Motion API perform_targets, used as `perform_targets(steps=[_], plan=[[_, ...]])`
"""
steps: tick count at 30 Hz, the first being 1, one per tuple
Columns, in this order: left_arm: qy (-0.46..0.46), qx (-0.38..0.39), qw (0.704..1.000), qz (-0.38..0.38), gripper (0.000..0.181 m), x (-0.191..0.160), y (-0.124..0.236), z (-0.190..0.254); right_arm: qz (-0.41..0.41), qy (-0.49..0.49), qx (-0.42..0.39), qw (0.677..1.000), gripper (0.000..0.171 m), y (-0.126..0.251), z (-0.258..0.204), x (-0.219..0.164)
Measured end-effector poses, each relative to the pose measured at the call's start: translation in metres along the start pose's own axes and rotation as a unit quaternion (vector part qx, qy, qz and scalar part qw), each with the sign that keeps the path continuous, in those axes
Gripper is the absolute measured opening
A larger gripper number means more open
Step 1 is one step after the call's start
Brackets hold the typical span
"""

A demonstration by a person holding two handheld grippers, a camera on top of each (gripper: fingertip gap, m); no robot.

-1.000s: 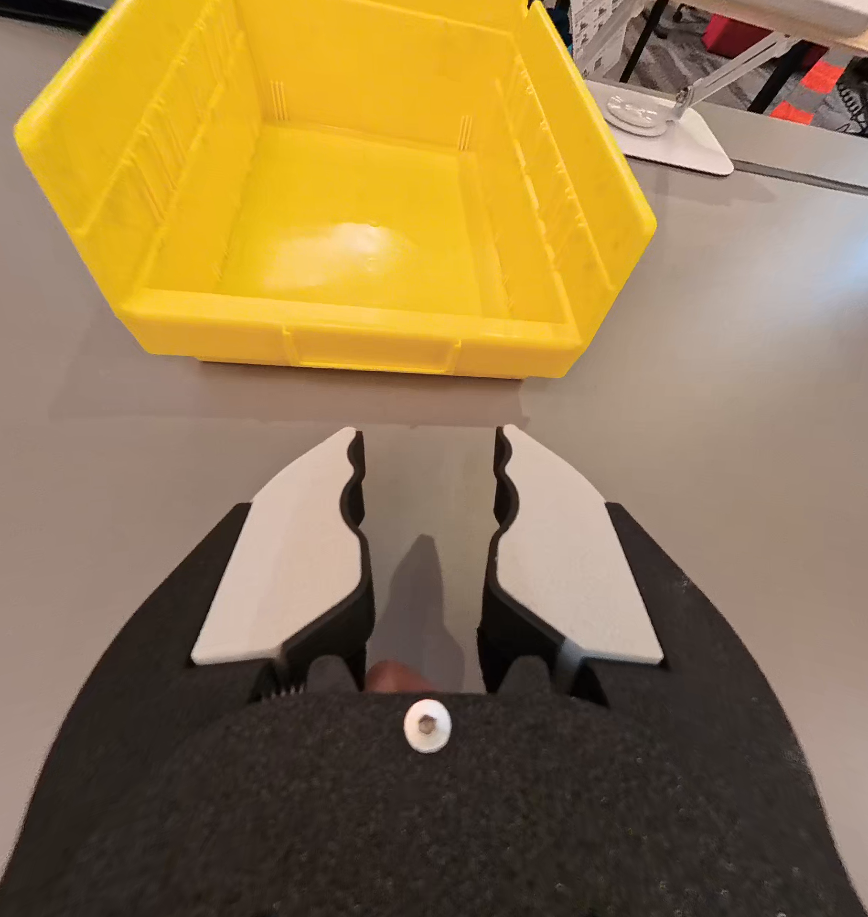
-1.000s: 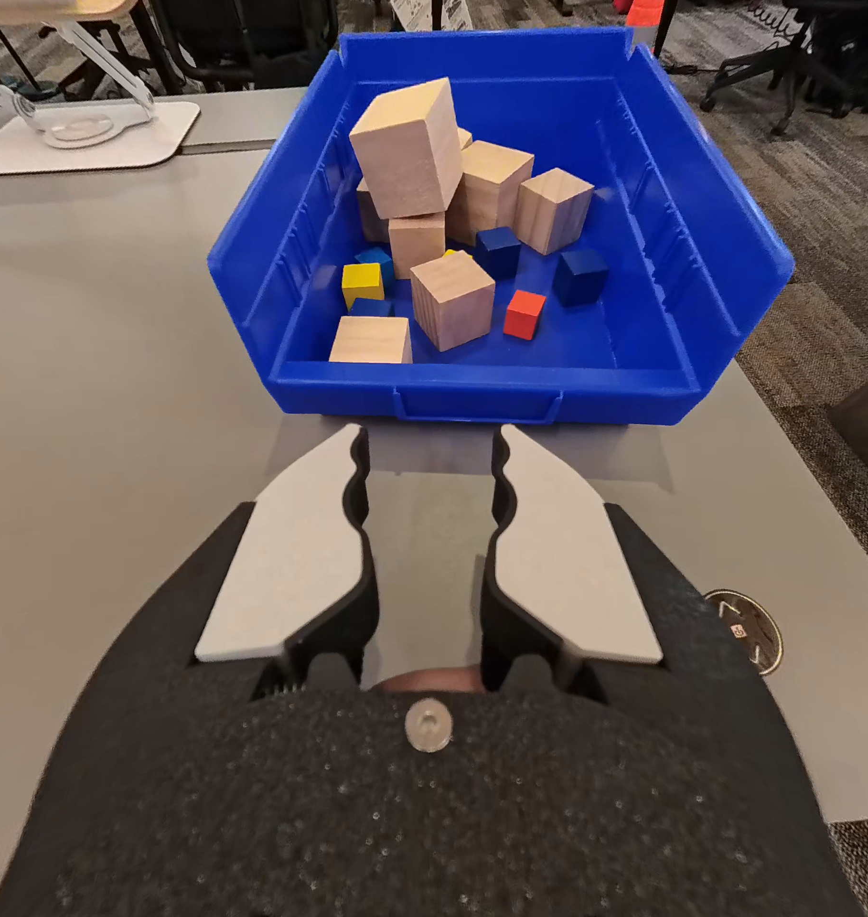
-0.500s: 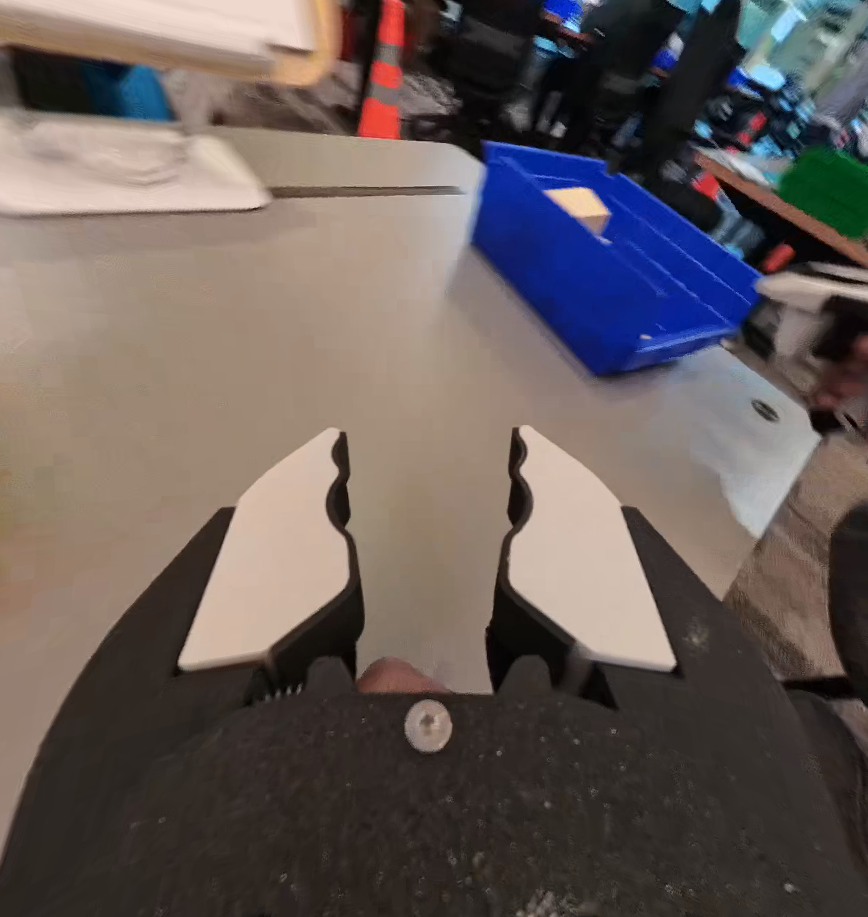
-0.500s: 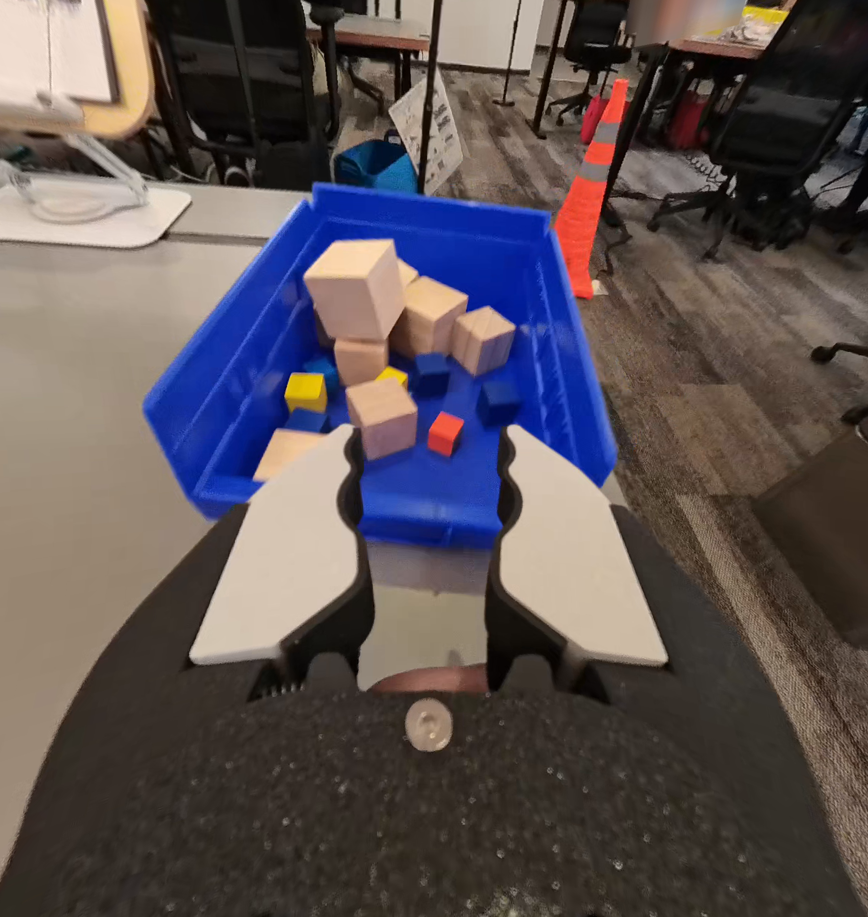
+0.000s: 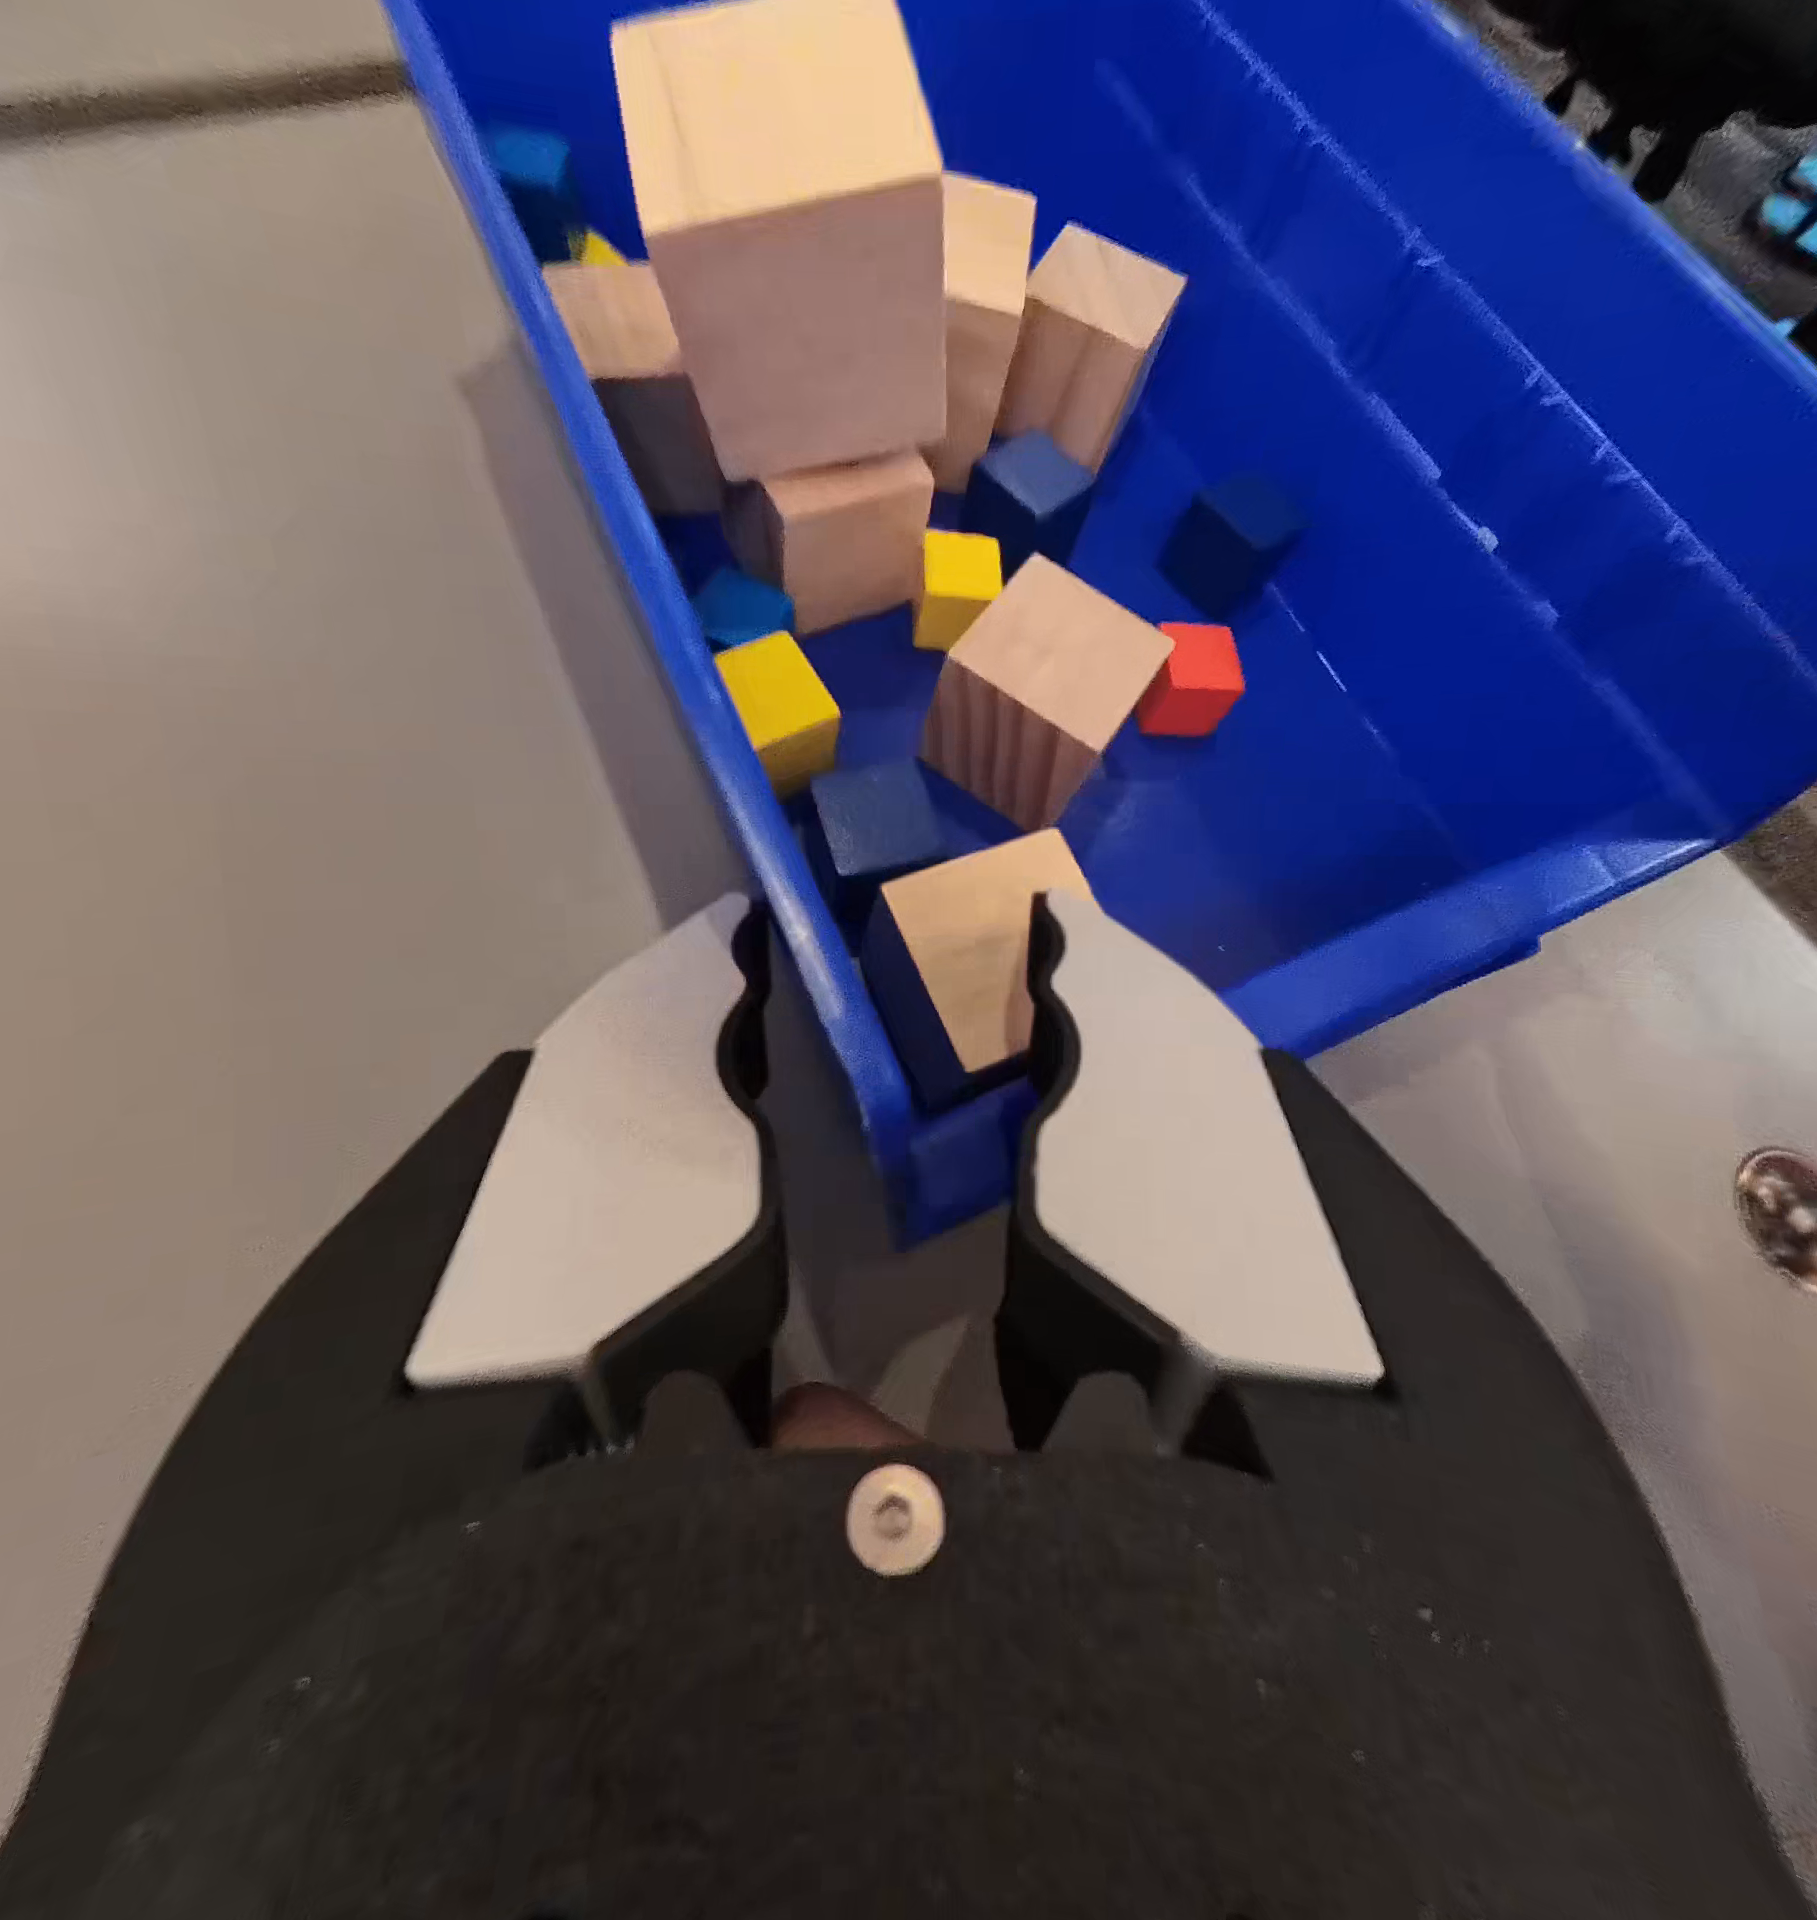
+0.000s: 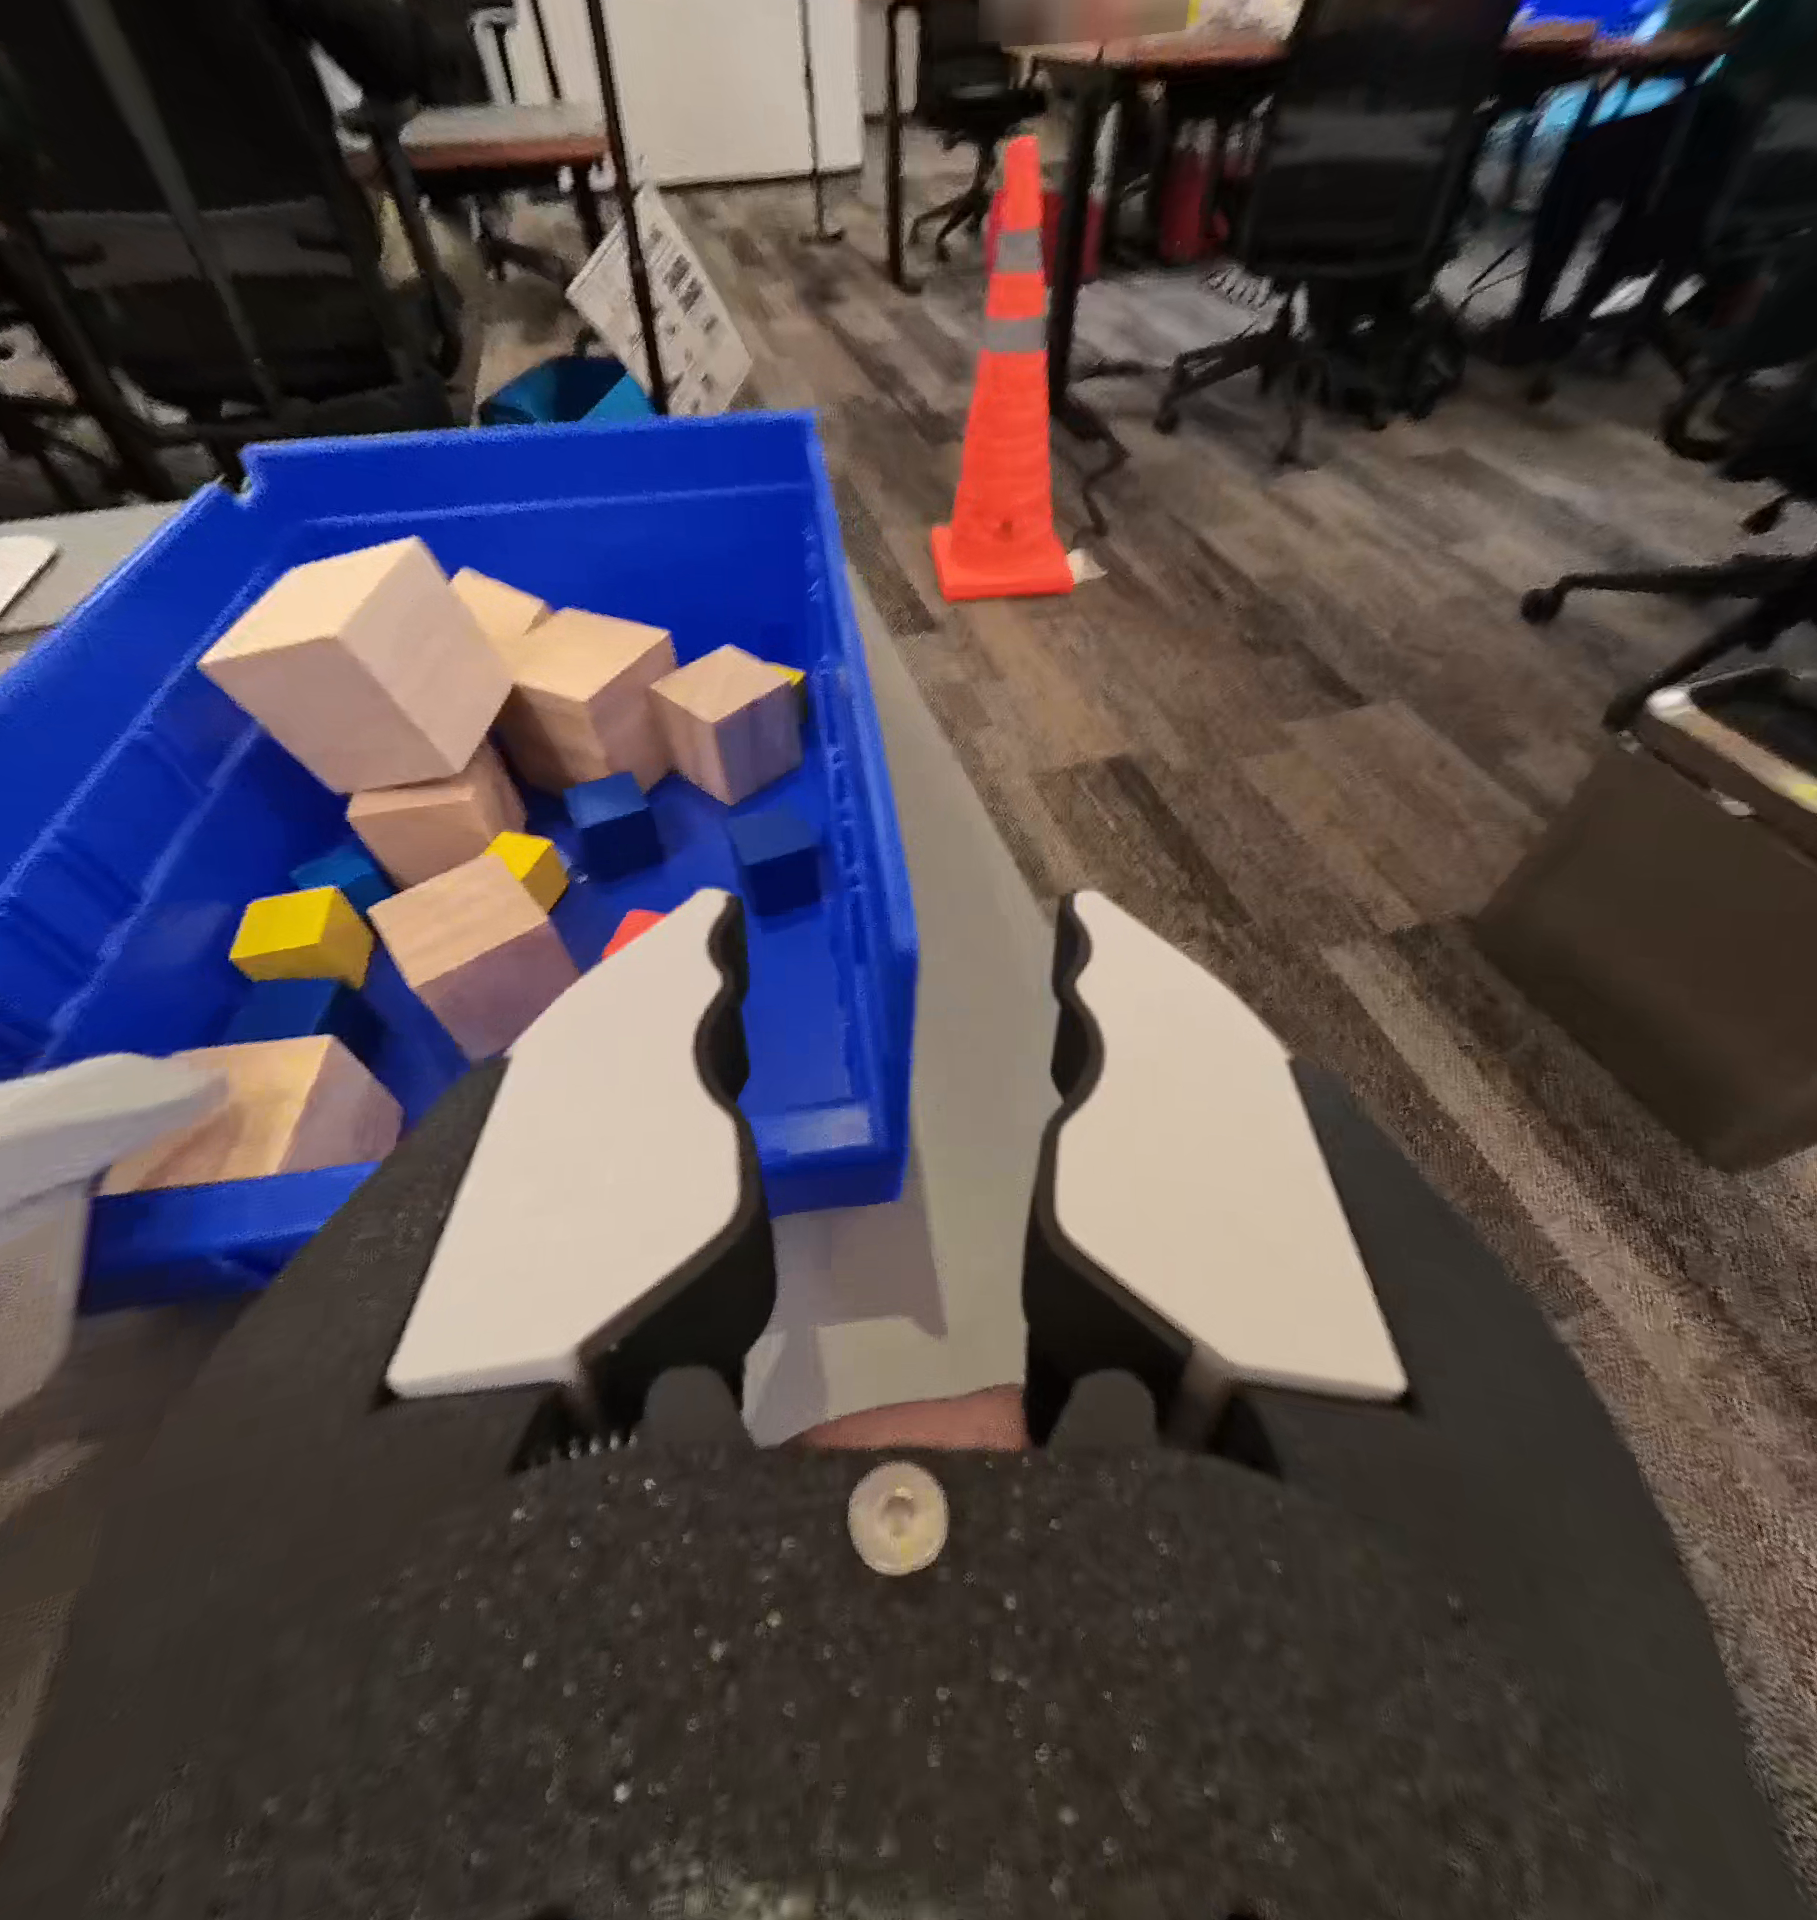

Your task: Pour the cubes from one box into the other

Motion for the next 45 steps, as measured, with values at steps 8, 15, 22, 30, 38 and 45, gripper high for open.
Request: perform_targets(steps=[8,15,22,30,38,45], plan=[[0.037,0.046,0.998,0.031,0.010,0.013,0.015,-0.028,-0.065,-0.006,0.076,0.995,0.019,-0.030,-0.039,-0.021],[0.027,0.090,0.991,0.092,0.002,0.030,0.082,-0.095,-0.023,-0.004,0.060,0.998,0.002,0.010,-0.110,0.027],[0.018,0.169,0.978,0.119,0.003,0.045,0.193,-0.245,0.016,0.012,0.161,0.987,0.002,0.031,-0.288,0.074],[0.037,0.192,0.977,0.090,0.003,0.025,0.215,-0.345,-0.037,0.016,0.189,0.981,0.003,0.024,-0.392,0.054],[0.017,0.165,0.978,0.128,0.029,0.023,0.289,-0.345,0.101,0.116,0.222,0.963,0.027,0.090,-0.382,0.067],[0.099,0.213,0.958,0.164,0.036,-0.009,0.415,-0.438,0.100,0.265,0.475,0.833,0.034,0.179,-0.472,0.051]])
Point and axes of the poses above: each gripper's, where its closed fingertips meet, y back along the fingers, x out of its top, z = x × y across the jaws, the point moved 1 cm from there along y, back along the fingers, and after that the axes turned 14 degrees about y, right-handed, at the moved point
